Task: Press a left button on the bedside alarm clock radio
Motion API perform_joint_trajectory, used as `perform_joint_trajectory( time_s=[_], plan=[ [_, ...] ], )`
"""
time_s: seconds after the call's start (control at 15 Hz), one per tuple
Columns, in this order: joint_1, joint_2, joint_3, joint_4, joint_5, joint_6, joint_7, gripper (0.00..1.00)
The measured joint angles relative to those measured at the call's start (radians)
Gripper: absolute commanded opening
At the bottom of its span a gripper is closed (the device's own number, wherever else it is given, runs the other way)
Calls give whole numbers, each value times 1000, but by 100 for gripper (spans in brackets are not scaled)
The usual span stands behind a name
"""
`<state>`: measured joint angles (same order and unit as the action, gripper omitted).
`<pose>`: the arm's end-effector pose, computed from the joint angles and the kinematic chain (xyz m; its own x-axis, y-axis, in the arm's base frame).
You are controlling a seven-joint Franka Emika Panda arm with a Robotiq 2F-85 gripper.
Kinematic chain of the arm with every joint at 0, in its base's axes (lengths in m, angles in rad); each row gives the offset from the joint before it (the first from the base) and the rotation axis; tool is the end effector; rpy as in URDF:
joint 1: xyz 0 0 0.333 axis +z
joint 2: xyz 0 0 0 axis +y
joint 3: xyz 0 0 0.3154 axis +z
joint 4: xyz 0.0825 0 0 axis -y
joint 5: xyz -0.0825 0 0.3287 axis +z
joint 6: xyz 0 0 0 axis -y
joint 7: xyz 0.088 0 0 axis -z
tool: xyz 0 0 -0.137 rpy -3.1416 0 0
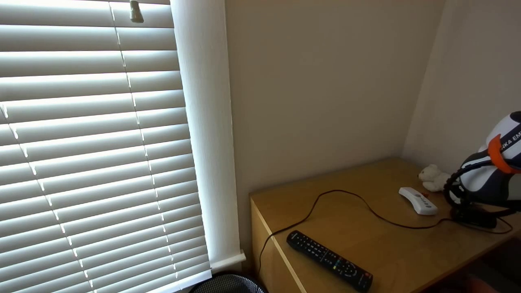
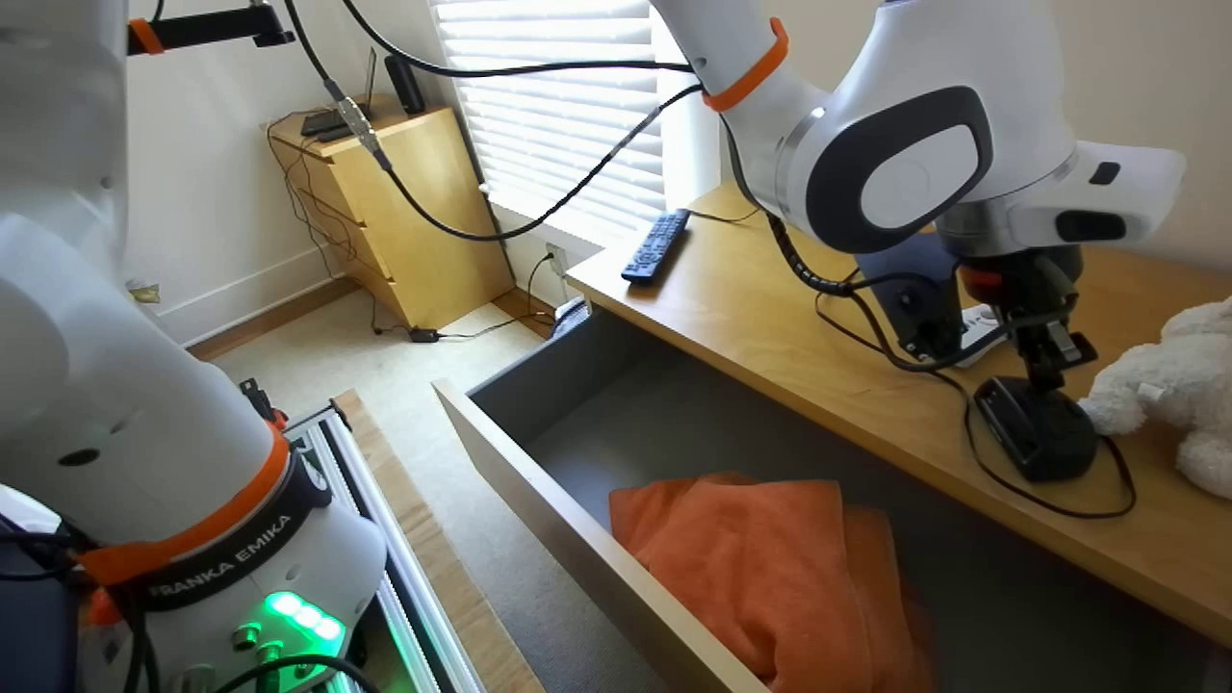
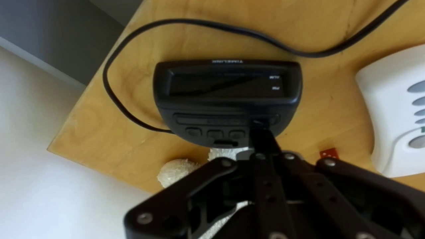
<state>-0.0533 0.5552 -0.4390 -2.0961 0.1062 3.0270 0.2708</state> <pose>0.5329 -0.2782 0.2413 0.6575 -0.6059 0.4479 -0.6957 -0.7164 0.0523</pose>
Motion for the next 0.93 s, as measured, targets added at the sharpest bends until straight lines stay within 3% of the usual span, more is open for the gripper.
perform_joint_trajectory(
  time_s=[0.93],
  plan=[
    [15,2,-25,32,0,-69,5,0]
  ],
)
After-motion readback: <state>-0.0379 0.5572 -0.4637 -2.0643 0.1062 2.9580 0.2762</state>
